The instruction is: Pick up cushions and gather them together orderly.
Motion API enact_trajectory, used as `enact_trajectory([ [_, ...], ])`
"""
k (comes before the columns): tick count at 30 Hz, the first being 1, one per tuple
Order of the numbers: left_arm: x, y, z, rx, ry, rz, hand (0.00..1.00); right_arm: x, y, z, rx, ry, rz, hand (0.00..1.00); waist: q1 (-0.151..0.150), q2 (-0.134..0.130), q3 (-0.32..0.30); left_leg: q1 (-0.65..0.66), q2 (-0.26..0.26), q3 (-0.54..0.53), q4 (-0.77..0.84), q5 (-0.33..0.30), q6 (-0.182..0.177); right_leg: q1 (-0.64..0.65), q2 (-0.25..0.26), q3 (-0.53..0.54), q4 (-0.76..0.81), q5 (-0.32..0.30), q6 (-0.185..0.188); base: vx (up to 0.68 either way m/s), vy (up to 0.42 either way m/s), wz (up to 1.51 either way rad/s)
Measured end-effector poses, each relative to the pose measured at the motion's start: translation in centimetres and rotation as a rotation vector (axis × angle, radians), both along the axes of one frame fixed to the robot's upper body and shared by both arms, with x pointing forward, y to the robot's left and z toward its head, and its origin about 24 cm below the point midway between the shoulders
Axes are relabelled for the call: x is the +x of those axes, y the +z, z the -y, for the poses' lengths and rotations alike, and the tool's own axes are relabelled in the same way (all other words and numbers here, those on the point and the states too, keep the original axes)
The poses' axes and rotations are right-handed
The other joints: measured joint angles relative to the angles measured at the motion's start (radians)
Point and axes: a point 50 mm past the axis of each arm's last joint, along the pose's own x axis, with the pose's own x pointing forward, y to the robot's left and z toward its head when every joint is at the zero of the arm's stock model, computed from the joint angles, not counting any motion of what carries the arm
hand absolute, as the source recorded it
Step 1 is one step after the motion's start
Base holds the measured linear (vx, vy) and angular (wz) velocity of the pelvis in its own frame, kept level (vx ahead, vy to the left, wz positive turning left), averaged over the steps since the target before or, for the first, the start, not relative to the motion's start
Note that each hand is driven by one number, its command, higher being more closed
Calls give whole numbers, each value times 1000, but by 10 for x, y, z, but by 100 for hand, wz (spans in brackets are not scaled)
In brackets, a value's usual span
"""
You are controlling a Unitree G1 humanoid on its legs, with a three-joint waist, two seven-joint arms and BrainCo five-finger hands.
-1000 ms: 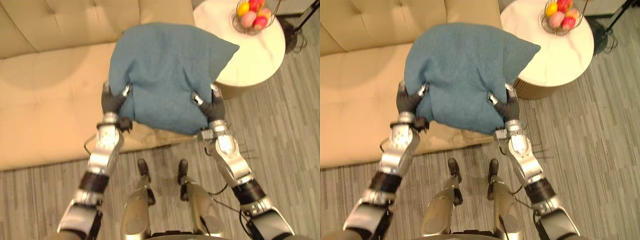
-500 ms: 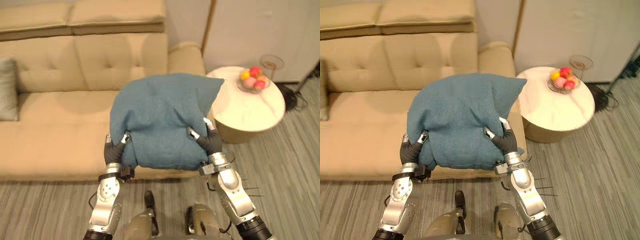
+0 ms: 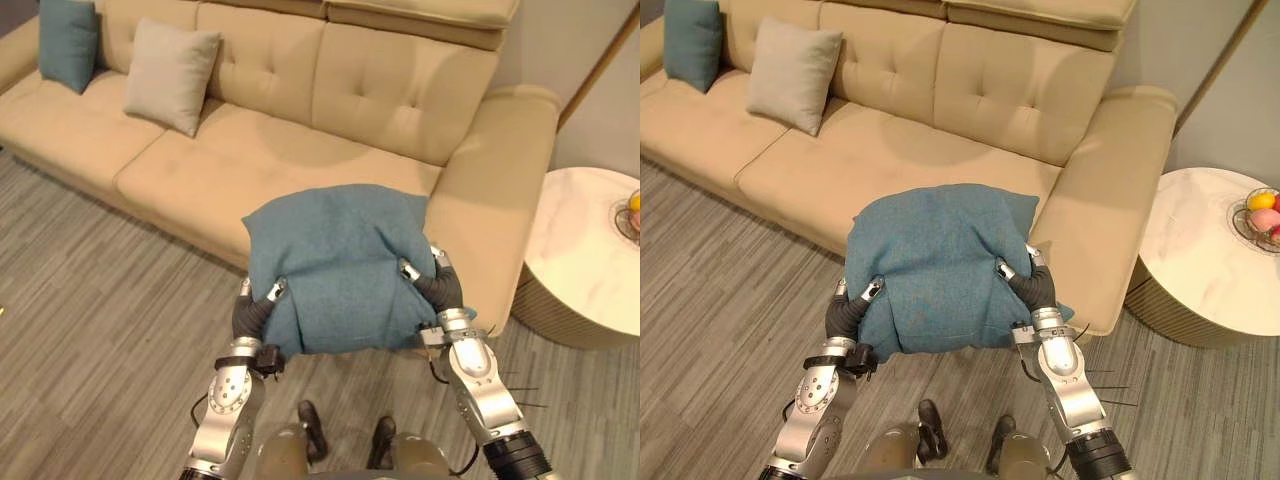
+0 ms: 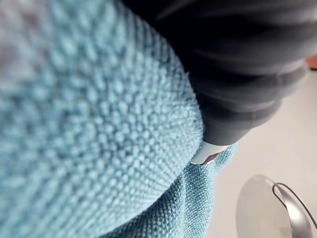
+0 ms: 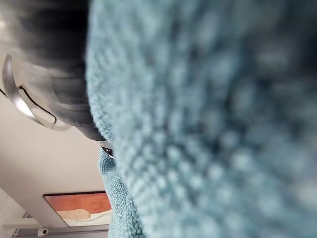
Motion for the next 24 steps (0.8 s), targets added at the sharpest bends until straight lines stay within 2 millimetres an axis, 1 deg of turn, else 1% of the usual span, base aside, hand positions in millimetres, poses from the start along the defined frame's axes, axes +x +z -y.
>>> enact_trajectory([
  [2, 0, 0, -1, 10, -4, 0, 100, 0, 0, 0, 0, 1, 0, 100, 0, -3, -3, -9, -2, 2, 27, -17, 20, 2, -7, 5, -1, 6, 10, -37, 143, -3],
  [5, -1, -1, -3, 21, -7, -4, 100, 0, 0, -2, 10, 4, -2, 100, 1, -13, -9, -20, -4, 12, 63, -54, 33, -2, -14, 24, -1, 6, 22, -21, 114, -14],
  [6, -2, -2, -3, 22, -6, -7, 100, 0, 0, -3, 14, 6, -3, 100, 2, -18, -12, -27, -4, 20, 86, -74, 37, -12, -23, 35, 12, -14, 36, 4, 105, -22],
  [7, -2, -2, -4, 24, -3, -7, 100, 0, 0, -4, 18, 9, -3, 100, 9, -24, -13, -34, -7, 32, 114, -101, 47, -30, -40, 47, 51, -41, 49, 12, 132, -21],
  [8, -2, -2, -5, 25, -3, -7, 100, 0, 0, -4, 18, 12, -3, 100, 8, -27, -13, -35, -13, 34, 128, -115, 52, -36, -52, 50, 75, -58, 58, 44, 132, -10],
  [9, -2, -2, -6, 30, -3, -9, 100, 0, 0, -5, 17, 16, -4, 100, -2, -34, -10, -29, -27, 32, 150, -142, 60, -41, -81, 51, 125, -84, 74, 87, 128, 6],
  [10, -3, -2, -6, 31, -1, -9, 100, 0, 0, -5, 18, 18, -4, 100, -10, -43, -12, -21, -45, 28, 153, -156, 67, -54, -100, 55, 185, -83, 70, 142, 152, 11],
  [11, -4, -2, -6, 26, 2, -9, 100, 1, 0, -5, 18, 20, -4, 100, -15, -49, -11, -8, -63, 25, 152, -174, 90, -118, -138, 89, 333, -70, 52, 148, 131, 8],
  [12, -5, -2, -6, 26, 4, -10, 100, 1, -2, -6, 19, 19, -10, 100, -17, -50, -10, 4, -71, 22, 146, -178, 99, -161, -153, 109, 428, -47, 27, 179, 132, 10],
  [13, -7, -3, -7, 31, 5, -16, 100, 1, -7, -6, 20, 18, -33, 100, -32, -46, -8, 37, -73, 7, 142, -188, 112, -209, -157, 133, 512, -67, 18, 203, 101, 13],
  [14, -6, -3, -7, 39, 4, -14, 100, 1, -9, -6, 20, 16, -44, 100, -31, -46, -7, 61, -71, -2, 142, -202, 115, -230, -142, 131, 492, -91, 38, 212, 75, 17],
  [15, -6, -3, -7, 39, 4, -13, 100, 1, -9, -6, 20, 16, -44, 100, -32, -47, -8, 69, -71, -6, 142, -209, 117, -242, -135, 129, 467, -92, 41, 227, 45, 19],
  [16, -6, -2, -7, 39, 3, -11, 100, 1, -9, -6, 19, 16, -43, 100, -35, -45, -7, 87, -74, -19, 140, -226, 107, -266, -113, 130, 389, -87, 43, 250, 35, 30],
  [17, -4, -1, -7, 41, 1, -5, 100, 1, -9, -5, 17, 16, -43, 100, -42, -43, -5, 113, -78, -35, 126, -226, 92, -276, -81, 130, 262, -60, 66, 269, 31, 37],
  [18, -3, 0, -7, 41, 0, -2, 100, 1, -9, -5, 15, 15, -44, 100, -47, -43, -5, 130, -84, -46, 113, -226, 89, -275, -69, 129, 186, -29, 71, 317, 17, 58],
  [19, -1, 1, -6, 42, -3, 4, 100, 1, -9, -4, 11, 15, -43, 100, -63, -49, -8, 168, -101, -61, 87, -224, 78, -273, -57, 129, 56, 40, 77, 479, -30, 71],
  [20, 0, 0, -5, 45, -7, 2, 100, 1, -9, -2, 4, 14, -43, 100, -75, -58, -14, 211, -127, -81, 71, -234, 61, -273, -55, 139, -5, 98, 65, 416, -35, 71],
  [21, 0, -1, -5, 47, -7, -1, 100, 1, -9, -2, 3, 13, -43, 100, -81, -59, -16, 230, -134, -85, 71, -244, 47, -271, -57, 136, 5, 112, 47, 580, -117, 66],
  [22, 0, -1, -4, 55, -12, -3, 100, -3, -11, 0, 8, 6, -52, 100, -88, -59, -30, 255, -138, -97, 83, -267, 8, -241, -43, 146, 25, 152, 6, 309, -83, 52],
  [23, 0, -1, -3, 56, -16, -1, 100, -5, -13, 1, 12, 0, -58, 100, -88, -61, -39, 255, -139, -104, 107, -281, -16, -226, -41, 157, 25, 181, -23, 615, -200, 63],
  [24, 2, -2, 3, 40, -25, -4, 100, -6, -13, 7, 7, -17, -57, 100, -89, -28, -40, 206, -90, -105, 235, -302, -56, -216, -25, 145, 49, 187, -34, 490, -183, 43],
])
